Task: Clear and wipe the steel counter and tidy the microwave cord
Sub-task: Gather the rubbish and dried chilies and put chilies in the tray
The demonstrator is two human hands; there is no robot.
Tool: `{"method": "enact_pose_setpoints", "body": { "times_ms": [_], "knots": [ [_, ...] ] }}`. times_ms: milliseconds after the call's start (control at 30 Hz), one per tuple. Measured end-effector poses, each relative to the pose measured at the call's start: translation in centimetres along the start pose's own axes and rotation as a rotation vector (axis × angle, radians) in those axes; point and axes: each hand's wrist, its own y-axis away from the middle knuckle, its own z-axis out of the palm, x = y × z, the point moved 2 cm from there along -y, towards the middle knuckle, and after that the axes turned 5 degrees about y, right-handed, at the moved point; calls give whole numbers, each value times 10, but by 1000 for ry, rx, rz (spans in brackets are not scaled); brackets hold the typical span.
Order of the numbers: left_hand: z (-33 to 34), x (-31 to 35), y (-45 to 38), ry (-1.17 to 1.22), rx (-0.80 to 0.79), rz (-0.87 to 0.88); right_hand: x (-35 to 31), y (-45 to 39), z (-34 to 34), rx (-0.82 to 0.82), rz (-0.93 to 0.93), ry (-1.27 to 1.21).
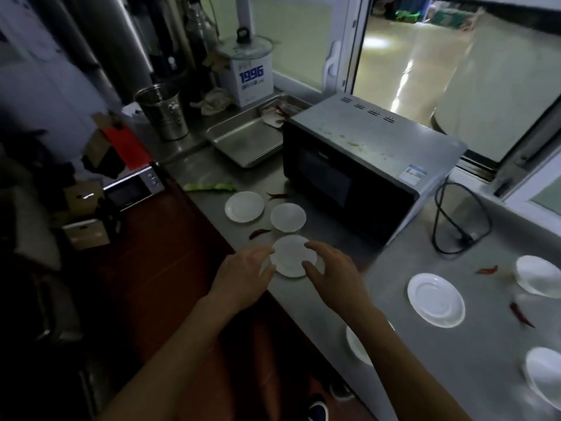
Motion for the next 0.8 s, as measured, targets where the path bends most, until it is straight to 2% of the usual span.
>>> {"method": "enact_pose_setpoints", "body": {
  "times_ms": [167,367,667,800],
  "knots": [
    [-4,-36,-11,44,20,-72,-18,-31,23,-64,-41,16],
    [-14,-81,-34,81,14,-79,-43,-67,53,-71,-32,56],
    [-34,-153,-89,129,-43,-5,-83,-108,101,-77,132,95],
    [-37,-178,-109,97,-117,28,-91,-119,117,-50,223,78]
  ]
}}
